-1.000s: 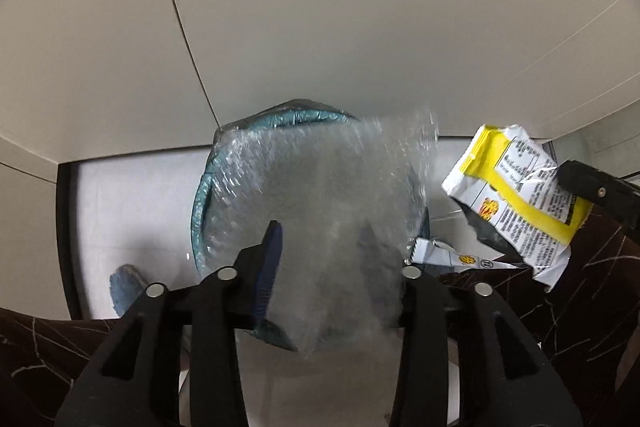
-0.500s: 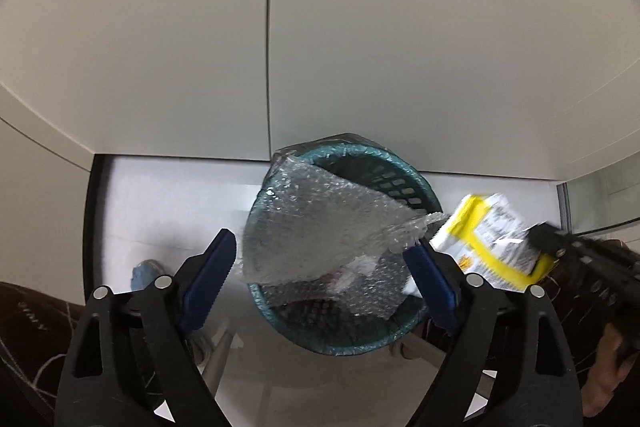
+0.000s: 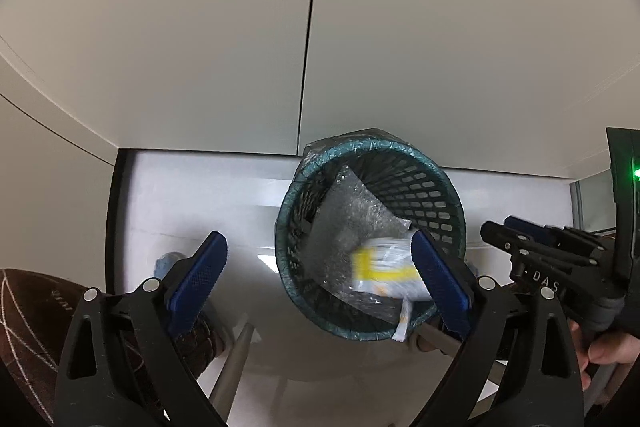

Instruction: Collect trash

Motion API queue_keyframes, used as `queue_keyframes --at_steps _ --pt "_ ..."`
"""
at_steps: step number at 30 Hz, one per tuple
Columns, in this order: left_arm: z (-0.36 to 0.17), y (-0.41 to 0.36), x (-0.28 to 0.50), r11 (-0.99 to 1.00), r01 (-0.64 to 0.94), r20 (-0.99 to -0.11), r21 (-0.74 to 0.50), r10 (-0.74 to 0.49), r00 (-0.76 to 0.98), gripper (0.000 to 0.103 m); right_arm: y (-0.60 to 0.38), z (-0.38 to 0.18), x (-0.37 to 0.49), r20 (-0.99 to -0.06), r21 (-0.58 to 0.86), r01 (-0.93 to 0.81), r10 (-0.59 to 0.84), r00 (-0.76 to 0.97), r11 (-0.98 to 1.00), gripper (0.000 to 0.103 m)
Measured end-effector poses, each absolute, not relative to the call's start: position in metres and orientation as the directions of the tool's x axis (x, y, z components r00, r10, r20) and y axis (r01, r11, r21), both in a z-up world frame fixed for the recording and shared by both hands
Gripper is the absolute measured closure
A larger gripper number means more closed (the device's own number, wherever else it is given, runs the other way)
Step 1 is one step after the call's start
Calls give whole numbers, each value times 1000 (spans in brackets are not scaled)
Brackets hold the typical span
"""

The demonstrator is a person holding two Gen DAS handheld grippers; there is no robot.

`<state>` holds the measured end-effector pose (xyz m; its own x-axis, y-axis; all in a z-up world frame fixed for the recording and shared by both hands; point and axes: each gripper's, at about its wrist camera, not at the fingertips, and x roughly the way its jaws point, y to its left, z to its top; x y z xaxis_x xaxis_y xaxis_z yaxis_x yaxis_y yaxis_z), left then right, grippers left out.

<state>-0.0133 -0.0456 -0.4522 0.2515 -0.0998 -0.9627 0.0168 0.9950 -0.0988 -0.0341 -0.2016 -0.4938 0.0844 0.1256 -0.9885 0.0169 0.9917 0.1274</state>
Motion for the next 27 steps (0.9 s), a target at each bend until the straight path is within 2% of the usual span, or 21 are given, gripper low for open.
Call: queue_keyframes --at_steps 3,5,7,10,12,22,27 --pt "-448 -43 -15 995 24 -960 -98 -101 260 11 -202 -488 -34 -987 115 17 112 115 993 46" --pt "-445 -43 -17 995 31 -957 -94 -99 274 11 -201 -483 -35 -984 109 17 105 142 994 40" --pt "-439 -43 -20 996 40 -953 -82 -90 289 8 -201 -472 -38 -981 89 9 86 173 996 30" --pt "-429 -42 -26 997 53 -947 -59 -73 311 6 -199 -453 -47 -974 65 4 63 216 998 13" --pt "-424 -39 -30 996 55 -945 -72 -86 316 6 -198 -443 -52 -974 29 21 24 225 999 9" --pt "-427 -36 -40 990 60 -948 -131 -143 284 6 -194 -427 -72 -968 -29 42 -39 250 999 8" --pt "-435 -29 -35 991 7 -957 -133 -130 258 6 -203 -432 -71 -972 -19 85 -38 234 996 8"
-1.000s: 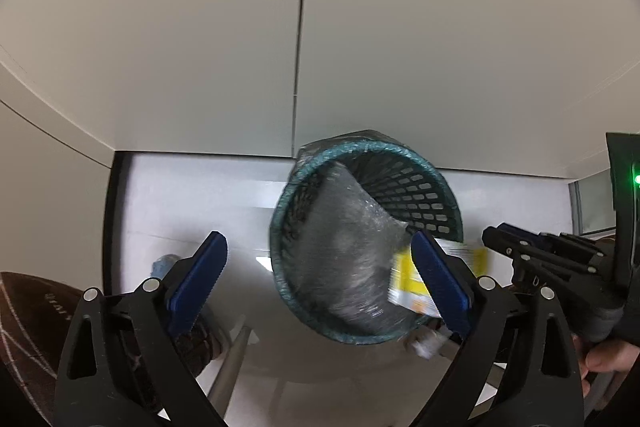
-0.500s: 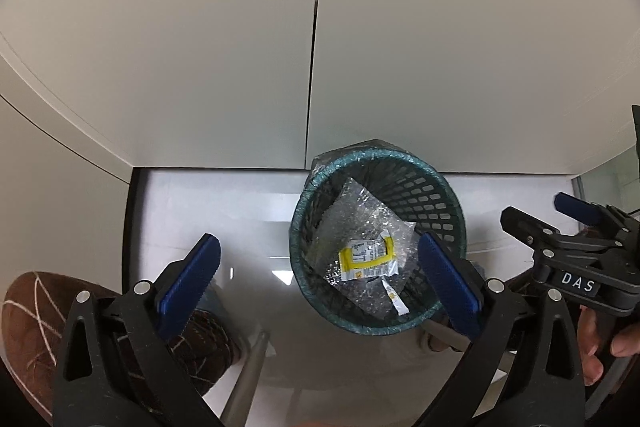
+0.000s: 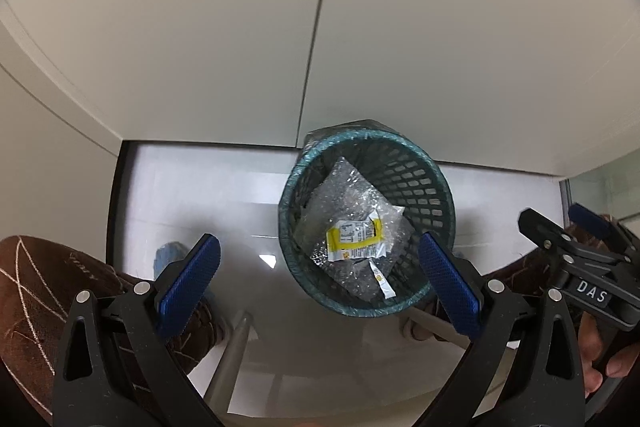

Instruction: Collect trash

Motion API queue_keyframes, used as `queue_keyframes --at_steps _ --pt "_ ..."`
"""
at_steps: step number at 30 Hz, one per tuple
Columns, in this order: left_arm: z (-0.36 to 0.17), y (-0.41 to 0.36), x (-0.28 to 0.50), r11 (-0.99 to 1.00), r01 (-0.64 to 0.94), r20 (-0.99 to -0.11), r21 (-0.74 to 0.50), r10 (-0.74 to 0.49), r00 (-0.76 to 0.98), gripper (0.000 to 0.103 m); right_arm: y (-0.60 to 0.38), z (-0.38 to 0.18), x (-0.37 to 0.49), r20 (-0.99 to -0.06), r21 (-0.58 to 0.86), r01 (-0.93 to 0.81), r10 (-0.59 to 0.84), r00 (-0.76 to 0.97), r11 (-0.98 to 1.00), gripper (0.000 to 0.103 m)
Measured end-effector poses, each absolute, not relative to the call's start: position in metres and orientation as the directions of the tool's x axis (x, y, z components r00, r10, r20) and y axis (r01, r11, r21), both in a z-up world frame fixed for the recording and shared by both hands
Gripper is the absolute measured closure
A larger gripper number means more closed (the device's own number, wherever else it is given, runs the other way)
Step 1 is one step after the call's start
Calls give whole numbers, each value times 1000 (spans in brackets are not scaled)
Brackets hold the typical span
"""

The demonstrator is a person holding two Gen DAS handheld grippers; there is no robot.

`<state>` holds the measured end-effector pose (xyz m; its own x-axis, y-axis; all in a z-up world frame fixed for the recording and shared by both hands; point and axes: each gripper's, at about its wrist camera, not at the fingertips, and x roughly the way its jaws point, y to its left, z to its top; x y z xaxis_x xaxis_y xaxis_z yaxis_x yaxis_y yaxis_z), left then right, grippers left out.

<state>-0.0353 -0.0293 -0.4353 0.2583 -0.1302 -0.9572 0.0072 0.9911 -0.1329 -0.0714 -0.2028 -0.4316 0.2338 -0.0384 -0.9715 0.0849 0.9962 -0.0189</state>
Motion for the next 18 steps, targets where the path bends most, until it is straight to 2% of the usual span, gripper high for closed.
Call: queue_keyframes --at_steps 18 --pt "-445 -37 -31 995 37 -962 -96 -102 254 7 -201 -440 -70 -973 -32 84 -50 225 996 8"
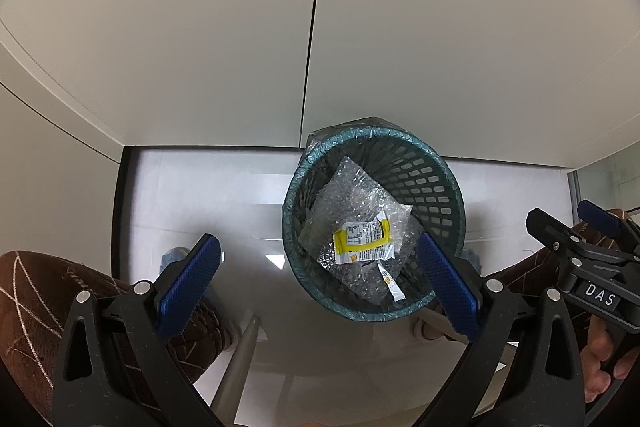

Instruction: Collect trash

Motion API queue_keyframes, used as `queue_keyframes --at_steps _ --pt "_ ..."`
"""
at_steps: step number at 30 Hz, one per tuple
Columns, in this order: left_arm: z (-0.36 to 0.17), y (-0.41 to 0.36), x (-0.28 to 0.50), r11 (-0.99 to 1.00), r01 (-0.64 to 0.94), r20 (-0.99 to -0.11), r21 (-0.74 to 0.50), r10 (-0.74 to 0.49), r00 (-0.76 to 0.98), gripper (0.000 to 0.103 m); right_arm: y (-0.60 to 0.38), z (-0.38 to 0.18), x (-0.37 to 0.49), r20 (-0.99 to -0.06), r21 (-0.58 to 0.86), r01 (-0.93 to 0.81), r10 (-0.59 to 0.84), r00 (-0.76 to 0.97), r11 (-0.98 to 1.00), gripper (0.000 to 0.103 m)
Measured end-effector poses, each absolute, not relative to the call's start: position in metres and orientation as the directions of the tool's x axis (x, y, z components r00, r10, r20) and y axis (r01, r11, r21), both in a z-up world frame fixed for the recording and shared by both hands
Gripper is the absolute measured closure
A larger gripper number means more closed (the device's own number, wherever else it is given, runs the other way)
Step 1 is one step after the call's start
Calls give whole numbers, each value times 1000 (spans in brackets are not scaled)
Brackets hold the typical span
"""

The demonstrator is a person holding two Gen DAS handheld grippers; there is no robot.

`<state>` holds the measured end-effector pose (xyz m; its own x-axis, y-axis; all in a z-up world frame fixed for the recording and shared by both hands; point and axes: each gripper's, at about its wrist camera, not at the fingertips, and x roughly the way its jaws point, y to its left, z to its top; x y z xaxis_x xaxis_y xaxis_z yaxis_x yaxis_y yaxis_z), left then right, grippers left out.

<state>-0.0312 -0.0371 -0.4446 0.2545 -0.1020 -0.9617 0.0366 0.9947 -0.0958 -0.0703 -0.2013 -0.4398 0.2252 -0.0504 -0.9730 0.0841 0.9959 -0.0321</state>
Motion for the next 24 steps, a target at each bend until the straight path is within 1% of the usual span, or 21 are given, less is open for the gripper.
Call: queue_keyframes --at_steps 24 --pt "-445 -34 -30 996 36 -961 -82 -89 262 6 -201 -440 -71 -973 -32 85 -50 226 996 8"
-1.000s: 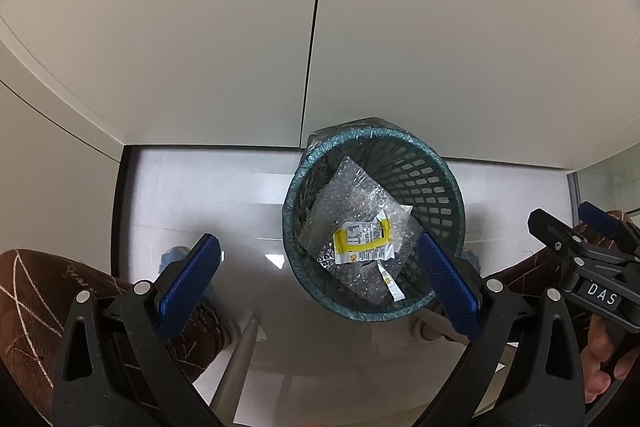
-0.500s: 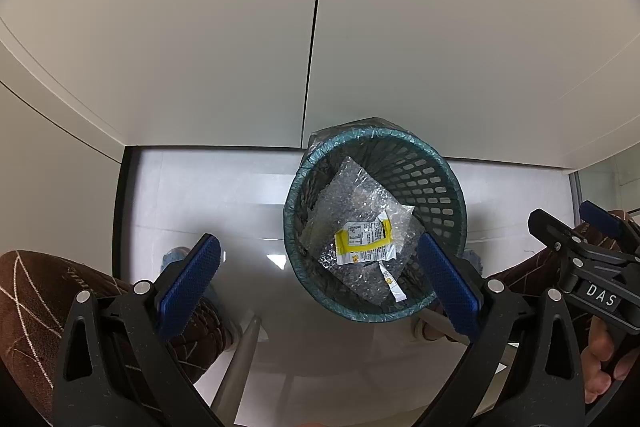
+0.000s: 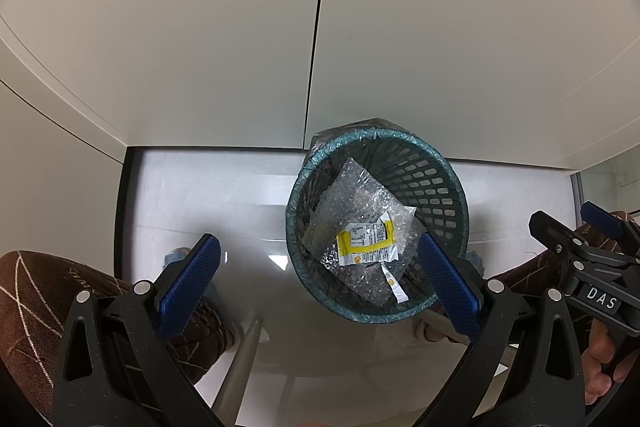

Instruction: Collect trash

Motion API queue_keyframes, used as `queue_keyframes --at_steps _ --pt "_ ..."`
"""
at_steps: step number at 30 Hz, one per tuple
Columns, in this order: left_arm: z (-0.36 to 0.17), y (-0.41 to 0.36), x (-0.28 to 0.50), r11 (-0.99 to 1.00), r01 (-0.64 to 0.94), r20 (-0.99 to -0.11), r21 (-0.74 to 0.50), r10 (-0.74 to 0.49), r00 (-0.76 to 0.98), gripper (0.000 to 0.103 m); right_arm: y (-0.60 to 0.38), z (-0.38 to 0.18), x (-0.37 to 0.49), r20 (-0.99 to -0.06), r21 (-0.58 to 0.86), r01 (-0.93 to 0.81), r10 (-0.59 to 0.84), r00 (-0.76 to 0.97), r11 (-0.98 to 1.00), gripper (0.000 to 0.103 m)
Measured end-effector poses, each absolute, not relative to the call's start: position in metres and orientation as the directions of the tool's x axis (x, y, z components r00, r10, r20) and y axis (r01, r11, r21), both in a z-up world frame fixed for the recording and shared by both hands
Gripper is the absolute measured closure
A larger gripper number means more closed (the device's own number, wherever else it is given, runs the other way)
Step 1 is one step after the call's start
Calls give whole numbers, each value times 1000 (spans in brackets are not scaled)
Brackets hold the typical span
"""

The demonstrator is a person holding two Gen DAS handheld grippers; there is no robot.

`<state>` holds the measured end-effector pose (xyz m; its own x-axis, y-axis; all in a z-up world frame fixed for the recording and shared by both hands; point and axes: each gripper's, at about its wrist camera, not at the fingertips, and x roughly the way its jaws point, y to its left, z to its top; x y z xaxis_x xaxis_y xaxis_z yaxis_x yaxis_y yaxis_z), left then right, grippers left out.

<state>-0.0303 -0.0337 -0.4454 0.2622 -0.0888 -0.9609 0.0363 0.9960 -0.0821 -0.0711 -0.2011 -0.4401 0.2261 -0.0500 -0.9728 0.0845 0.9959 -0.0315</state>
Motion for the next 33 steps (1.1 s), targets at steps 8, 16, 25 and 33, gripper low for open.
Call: queue_keyframes --at_steps 8,16,25,33 --pt "-444 -38 -31 998 49 -959 -43 -55 277 6 -200 -442 -71 -974 -27 78 -43 223 997 8" --pt "-446 -40 -30 998 49 -962 -40 -52 269 6 -197 -443 -72 -974 -26 73 -42 222 997 8" --pt "-448 -40 -30 998 41 -964 -44 -53 262 6 -197 -443 -72 -974 -26 73 -42 222 997 8" --pt "-447 -40 -30 998 43 -962 -43 -53 266 6 -197 -443 -72 -974 -27 72 -42 221 997 8"
